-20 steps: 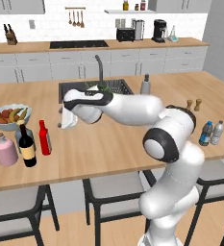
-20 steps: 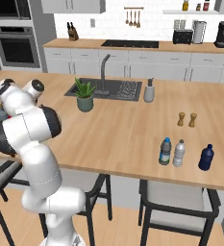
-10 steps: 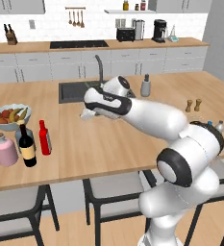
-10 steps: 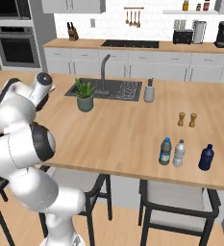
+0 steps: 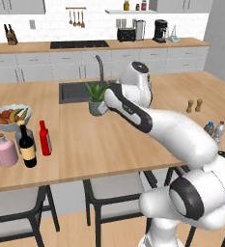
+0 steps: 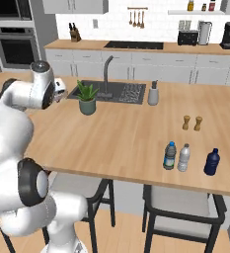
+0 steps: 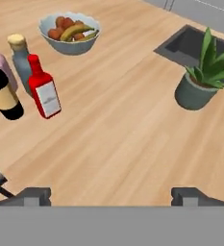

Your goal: Move the plastic bottles in the middle to the plastics group, and the glass bottles in the middle to the glass group.

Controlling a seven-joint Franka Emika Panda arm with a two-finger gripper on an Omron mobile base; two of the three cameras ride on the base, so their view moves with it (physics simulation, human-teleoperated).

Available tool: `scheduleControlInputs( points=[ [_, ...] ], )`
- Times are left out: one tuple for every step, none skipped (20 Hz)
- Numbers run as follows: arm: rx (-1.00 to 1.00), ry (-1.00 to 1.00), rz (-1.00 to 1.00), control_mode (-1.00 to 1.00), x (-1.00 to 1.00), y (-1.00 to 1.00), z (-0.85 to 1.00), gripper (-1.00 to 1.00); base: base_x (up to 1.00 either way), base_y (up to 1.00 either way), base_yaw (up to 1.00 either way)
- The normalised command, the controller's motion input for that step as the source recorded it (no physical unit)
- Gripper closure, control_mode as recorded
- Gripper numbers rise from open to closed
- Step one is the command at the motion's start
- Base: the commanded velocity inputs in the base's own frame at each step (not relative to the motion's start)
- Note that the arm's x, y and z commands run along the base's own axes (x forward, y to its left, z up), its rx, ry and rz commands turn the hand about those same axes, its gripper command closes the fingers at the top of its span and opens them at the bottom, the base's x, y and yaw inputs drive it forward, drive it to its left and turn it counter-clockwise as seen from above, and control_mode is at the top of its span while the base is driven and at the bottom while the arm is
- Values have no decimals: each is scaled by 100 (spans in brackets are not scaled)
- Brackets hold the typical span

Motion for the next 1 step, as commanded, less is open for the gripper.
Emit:
scheduleControlInputs(
  points=[
    [0, 20, -14, -100, -100, -66, 6, -100, 0, 0, 0]
  ],
)
